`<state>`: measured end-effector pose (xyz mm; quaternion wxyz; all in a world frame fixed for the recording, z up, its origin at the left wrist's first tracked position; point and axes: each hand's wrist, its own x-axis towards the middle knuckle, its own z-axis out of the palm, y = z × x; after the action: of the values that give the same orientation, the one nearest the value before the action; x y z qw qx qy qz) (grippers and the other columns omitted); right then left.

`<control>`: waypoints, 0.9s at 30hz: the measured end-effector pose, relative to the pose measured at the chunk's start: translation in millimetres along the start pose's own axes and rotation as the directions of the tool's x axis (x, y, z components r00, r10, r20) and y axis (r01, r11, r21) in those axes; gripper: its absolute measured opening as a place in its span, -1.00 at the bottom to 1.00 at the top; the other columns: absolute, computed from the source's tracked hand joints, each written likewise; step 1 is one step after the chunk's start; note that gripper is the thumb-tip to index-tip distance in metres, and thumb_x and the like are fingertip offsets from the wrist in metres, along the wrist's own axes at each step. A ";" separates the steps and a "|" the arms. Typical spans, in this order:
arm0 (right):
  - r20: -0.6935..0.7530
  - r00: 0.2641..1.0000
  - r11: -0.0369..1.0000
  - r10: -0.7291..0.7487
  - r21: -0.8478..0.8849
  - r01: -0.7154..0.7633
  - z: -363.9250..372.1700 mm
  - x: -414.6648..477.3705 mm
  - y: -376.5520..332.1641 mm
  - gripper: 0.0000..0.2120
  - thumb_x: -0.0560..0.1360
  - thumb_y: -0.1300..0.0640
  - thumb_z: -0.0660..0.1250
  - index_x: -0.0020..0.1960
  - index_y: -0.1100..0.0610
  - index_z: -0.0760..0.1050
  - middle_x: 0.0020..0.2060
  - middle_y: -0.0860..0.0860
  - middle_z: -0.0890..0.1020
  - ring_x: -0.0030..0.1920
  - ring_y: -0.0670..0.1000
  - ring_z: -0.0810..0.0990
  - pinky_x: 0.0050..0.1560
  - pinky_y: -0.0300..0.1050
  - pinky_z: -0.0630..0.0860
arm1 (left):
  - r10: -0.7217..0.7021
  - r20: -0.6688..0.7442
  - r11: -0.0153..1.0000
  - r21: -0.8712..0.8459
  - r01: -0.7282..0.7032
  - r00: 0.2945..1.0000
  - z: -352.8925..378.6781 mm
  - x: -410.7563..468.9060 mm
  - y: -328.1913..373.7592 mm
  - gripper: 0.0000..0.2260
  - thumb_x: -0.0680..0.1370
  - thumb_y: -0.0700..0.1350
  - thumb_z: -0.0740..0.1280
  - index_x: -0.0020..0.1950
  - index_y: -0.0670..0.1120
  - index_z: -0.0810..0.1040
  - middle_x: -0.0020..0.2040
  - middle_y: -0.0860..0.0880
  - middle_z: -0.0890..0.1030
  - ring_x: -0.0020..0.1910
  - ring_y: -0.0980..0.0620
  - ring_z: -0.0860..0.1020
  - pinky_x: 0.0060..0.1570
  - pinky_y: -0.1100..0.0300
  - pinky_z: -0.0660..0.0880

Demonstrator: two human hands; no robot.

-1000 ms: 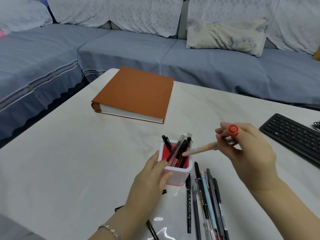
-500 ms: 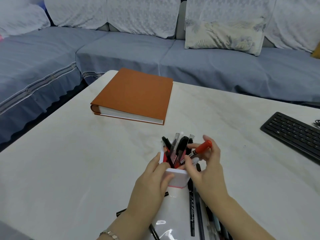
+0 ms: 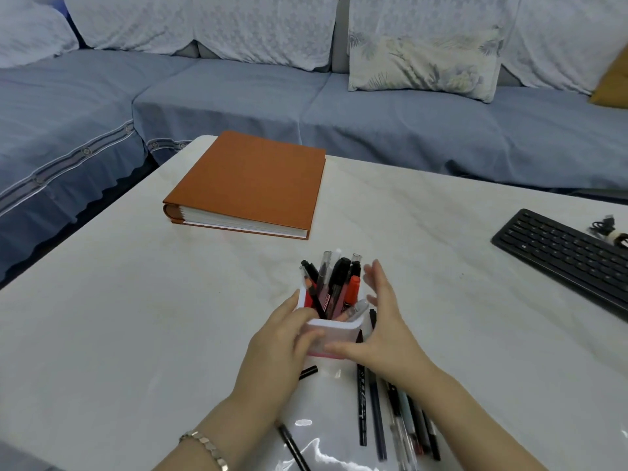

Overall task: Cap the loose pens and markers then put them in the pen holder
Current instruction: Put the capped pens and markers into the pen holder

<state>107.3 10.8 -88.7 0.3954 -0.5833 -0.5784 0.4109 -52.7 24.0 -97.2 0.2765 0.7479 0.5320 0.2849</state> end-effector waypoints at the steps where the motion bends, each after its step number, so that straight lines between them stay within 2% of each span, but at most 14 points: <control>1: 0.048 0.999 1.000 0.012 -0.002 -0.012 -4.0 0.4 -2.5 0.16 0.11 -0.08 0.59 0.42 -0.22 -0.16 0.41 -0.27 0.10 0.41 -0.26 0.14 0.34 -0.35 0.19 | 0.013 0.005 1.000 -0.014 -0.013 1.000 -3.4 0.2 4.7 -0.86 0.53 -0.10 0.27 0.05 -0.03 0.55 0.29 0.22 0.35 -0.11 0.37 0.39 -0.10 0.65 0.26; 2: 0.054 0.998 1.000 -0.012 0.005 0.012 -7.6 1.1 -6.7 0.11 0.11 -0.04 0.60 0.42 -0.24 -0.07 0.41 -0.22 0.23 0.37 -0.24 0.27 0.31 -0.27 0.29 | 0.033 0.014 0.999 -0.026 -0.033 0.999 -7.9 0.0 10.7 -0.87 0.52 -0.10 0.28 0.04 -0.02 0.56 0.28 0.26 0.31 -0.10 0.37 0.38 -0.09 0.66 0.26; 4: -0.009 0.997 0.997 -0.081 0.013 0.082 -16.8 0.0 -16.5 -0.12 0.09 0.02 0.60 0.25 -0.37 0.20 0.16 -0.18 0.54 0.11 -0.25 0.53 0.07 -0.32 0.45 | 0.086 0.027 0.994 -0.069 -0.084 0.996 -17.7 -1.0 24.0 -0.87 0.51 -0.07 0.29 0.03 0.08 0.55 0.28 0.28 0.30 0.02 0.42 0.35 -0.02 0.63 0.29; 6: -0.097 0.990 0.994 -0.107 0.000 0.108 -28.6 -7.4 -23.4 -0.26 0.08 0.07 0.60 0.07 -0.39 0.31 -0.01 -0.25 0.57 -0.03 -0.35 0.55 -0.10 -0.49 0.44 | 0.121 0.028 0.979 -0.167 -0.114 0.992 -26.1 -2.7 35.8 -0.74 0.49 -0.07 0.31 0.06 0.29 0.45 0.27 0.29 0.40 0.11 0.39 0.42 0.04 0.52 0.39; 8: -0.198 0.974 0.994 -0.108 0.012 0.112 -42.4 -18.8 -25.4 -0.27 0.12 0.22 0.60 0.02 -0.32 0.30 -0.05 -0.35 0.50 -0.08 -0.48 0.49 -0.17 -0.60 0.39 | 0.058 0.065 0.972 -0.230 -0.042 0.996 -29.7 -3.8 34.5 -0.56 0.47 -0.08 0.34 0.14 0.38 0.28 0.17 0.37 0.42 0.08 0.35 0.49 0.02 0.47 0.44; 9: -0.242 0.965 0.994 -0.103 0.013 0.109 -49.5 -24.5 -24.1 -0.28 0.14 0.29 0.58 0.00 -0.29 0.29 -0.06 -0.35 0.48 -0.13 -0.50 0.49 -0.21 -0.62 0.38 | 0.010 0.094 0.984 -0.180 0.007 0.996 -29.1 -3.7 27.4 -0.53 0.46 -0.08 0.36 0.18 0.36 0.25 0.12 0.35 0.44 0.04 0.31 0.52 0.00 0.44 0.44; 11: -0.298 0.950 0.995 -0.093 -0.008 0.095 -62.6 -36.7 -20.9 -0.37 0.17 0.34 0.55 -0.08 -0.22 0.32 -0.15 -0.28 0.51 -0.24 -0.50 0.50 -0.30 -0.61 0.38 | -0.097 0.204 0.993 0.080 0.082 0.974 -24.5 -5.4 3.8 -0.60 0.45 -0.04 0.38 0.22 0.18 0.35 0.05 0.21 0.49 0.03 0.21 0.51 0.02 0.35 0.41; 13: -0.341 0.938 0.998 -0.070 -0.021 0.067 -72.7 -46.6 -15.7 -0.44 0.19 0.37 0.53 -0.17 -0.17 0.33 -0.24 -0.25 0.49 -0.34 -0.50 0.48 -0.36 -0.60 0.37 | -0.220 0.313 0.948 0.292 0.127 0.924 -18.4 -12.0 -21.5 -0.71 0.44 0.01 0.38 0.13 0.03 0.47 -0.02 0.11 0.48 0.04 0.08 0.47 0.01 0.28 0.37; 16: -0.354 0.935 0.999 -0.013 -0.043 -0.002 -80.5 -58.0 -5.5 -0.39 0.18 0.33 0.56 -0.11 -0.22 0.32 -0.17 -0.29 0.48 -0.26 -0.52 0.47 -0.30 -0.59 0.38 | -0.241 0.341 0.937 0.327 0.125 0.909 -9.4 -23.7 -40.8 -0.88 0.45 0.00 0.35 -0.09 0.02 0.46 -0.14 0.05 0.42 -0.04 0.03 0.42 -0.07 0.24 0.36; 19: -0.341 0.939 0.998 0.041 -0.037 -0.057 -81.4 -66.0 -0.1 -0.36 0.16 0.28 0.57 -0.02 -0.22 0.32 -0.12 -0.29 0.49 -0.24 -0.52 0.46 -0.25 -0.42 0.41 | -0.162 0.267 0.930 0.363 0.057 0.950 -7.8 -29.3 -41.7 -0.90 0.53 -0.03 0.24 -0.14 -0.03 0.39 -0.19 0.03 0.39 -0.11 -0.01 0.42 -0.15 0.20 0.34; 22: -0.323 0.945 0.996 0.052 -0.048 -0.072 -80.1 -71.7 -1.4 -0.34 0.16 0.25 0.58 -0.01 -0.27 0.32 -0.15 -0.31 0.51 -0.21 -0.51 0.47 -0.24 -0.40 0.37 | -0.182 0.110 0.956 0.251 0.150 0.977 -17.7 -35.3 -34.1 -0.91 0.55 -0.11 0.15 -0.13 -0.09 0.28 -0.33 0.01 0.39 -0.36 -0.01 0.38 -0.40 0.15 0.24; 24: -0.308 0.950 0.996 0.056 -0.050 -0.075 -78.0 -73.6 -4.2 -0.37 0.16 0.24 0.59 -0.08 -0.30 0.32 -0.23 -0.31 0.57 -0.21 -0.50 0.48 -0.29 -0.45 0.39 | -0.247 0.006 0.943 0.229 0.239 0.969 -23.8 -40.5 -31.1 -0.92 0.53 -0.12 0.17 -0.13 -0.10 0.30 -0.37 -0.02 0.42 -0.39 -0.03 0.40 -0.45 0.15 0.22; 25: -0.294 0.954 0.996 0.052 -0.053 -0.071 -76.9 -73.9 -5.0 -0.38 0.16 0.22 0.59 -0.09 -0.30 0.33 -0.24 -0.37 0.59 -0.21 -0.49 0.49 -0.30 -0.46 0.40 | -0.296 -0.010 0.923 0.254 0.289 0.955 -25.1 -42.8 -29.5 -0.86 0.51 -0.07 0.20 -0.17 -0.11 0.34 -0.38 -0.02 0.44 -0.37 -0.05 0.44 -0.45 0.15 0.24; 27: -0.263 0.964 0.997 0.032 -0.059 -0.049 -74.6 -73.6 -8.2 -0.38 0.15 0.26 0.59 -0.10 -0.27 0.34 -0.26 -0.54 0.52 -0.22 -0.50 0.49 -0.31 -0.52 0.41 | -0.403 0.061 0.864 0.354 0.357 0.913 -20.8 -48.5 -25.2 -0.68 0.46 0.10 0.27 -0.33 -0.11 0.36 -0.41 -0.02 0.45 -0.39 -0.03 0.46 -0.46 0.16 0.26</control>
<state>174.8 -61.5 -53.4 0.4406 -0.6568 -0.5220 0.3193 -97.0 -12.9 -107.4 0.2308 0.6814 0.6900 0.0797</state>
